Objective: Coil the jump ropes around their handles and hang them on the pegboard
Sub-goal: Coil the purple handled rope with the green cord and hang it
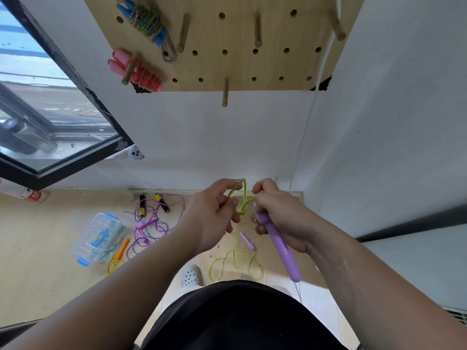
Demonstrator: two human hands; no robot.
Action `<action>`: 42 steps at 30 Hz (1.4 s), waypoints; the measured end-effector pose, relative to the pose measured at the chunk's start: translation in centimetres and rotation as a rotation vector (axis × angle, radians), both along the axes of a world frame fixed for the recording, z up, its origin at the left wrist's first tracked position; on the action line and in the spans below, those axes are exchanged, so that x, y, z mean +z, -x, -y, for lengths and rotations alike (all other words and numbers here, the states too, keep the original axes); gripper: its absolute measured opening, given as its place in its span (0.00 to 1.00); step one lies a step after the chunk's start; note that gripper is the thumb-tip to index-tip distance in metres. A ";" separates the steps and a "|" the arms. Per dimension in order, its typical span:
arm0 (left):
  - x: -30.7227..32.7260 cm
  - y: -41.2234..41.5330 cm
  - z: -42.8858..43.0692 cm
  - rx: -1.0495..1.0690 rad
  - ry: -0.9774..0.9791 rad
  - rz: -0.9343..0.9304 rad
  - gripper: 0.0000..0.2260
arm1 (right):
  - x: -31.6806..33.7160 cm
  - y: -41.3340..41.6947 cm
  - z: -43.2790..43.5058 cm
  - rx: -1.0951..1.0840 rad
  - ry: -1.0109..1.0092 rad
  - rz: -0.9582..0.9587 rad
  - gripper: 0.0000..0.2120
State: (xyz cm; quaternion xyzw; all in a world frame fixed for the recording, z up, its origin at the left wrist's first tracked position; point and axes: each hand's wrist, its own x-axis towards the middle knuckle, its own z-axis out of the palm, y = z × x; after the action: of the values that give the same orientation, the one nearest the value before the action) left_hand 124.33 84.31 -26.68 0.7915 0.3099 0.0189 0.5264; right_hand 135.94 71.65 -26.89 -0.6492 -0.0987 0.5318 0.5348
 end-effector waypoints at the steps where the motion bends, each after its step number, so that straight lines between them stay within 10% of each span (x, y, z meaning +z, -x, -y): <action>1: 0.0 0.1 0.0 -0.031 -0.005 -0.003 0.12 | -0.1 -0.1 0.2 0.001 -0.005 -0.009 0.12; 7: -0.9 1.0 -0.4 -0.180 -0.206 0.005 0.08 | -1.3 -1.0 1.5 -0.098 -0.192 -0.107 0.16; 12: -1.3 1.3 -1.0 -0.235 -0.407 0.158 0.07 | -1.8 -0.4 1.6 0.006 -0.034 0.331 0.11; 18: -0.2 -0.2 -0.1 -0.172 0.083 0.106 0.07 | -0.5 -0.1 0.8 0.017 -0.036 0.528 0.02; 33: 3.3 -2.0 -1.6 -0.470 -0.100 -0.090 0.19 | -1.4 -0.9 2.4 0.014 -0.369 0.229 0.43; 38: 2.6 -1.5 -1.6 -0.455 -0.250 -0.028 0.20 | -1.0 -1.1 2.5 0.053 -0.350 0.345 0.09; 42: 1.7 -1.8 -1.6 -0.286 -0.262 0.002 0.13 | -1.2 -2.1 3.1 0.000 -0.224 0.421 0.11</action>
State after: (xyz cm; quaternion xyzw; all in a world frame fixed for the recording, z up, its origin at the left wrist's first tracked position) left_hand 126.15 85.94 -25.02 0.8891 0.1887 -0.0150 0.4166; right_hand 138.04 68.59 -28.13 -0.6825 -0.2663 0.3705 0.5711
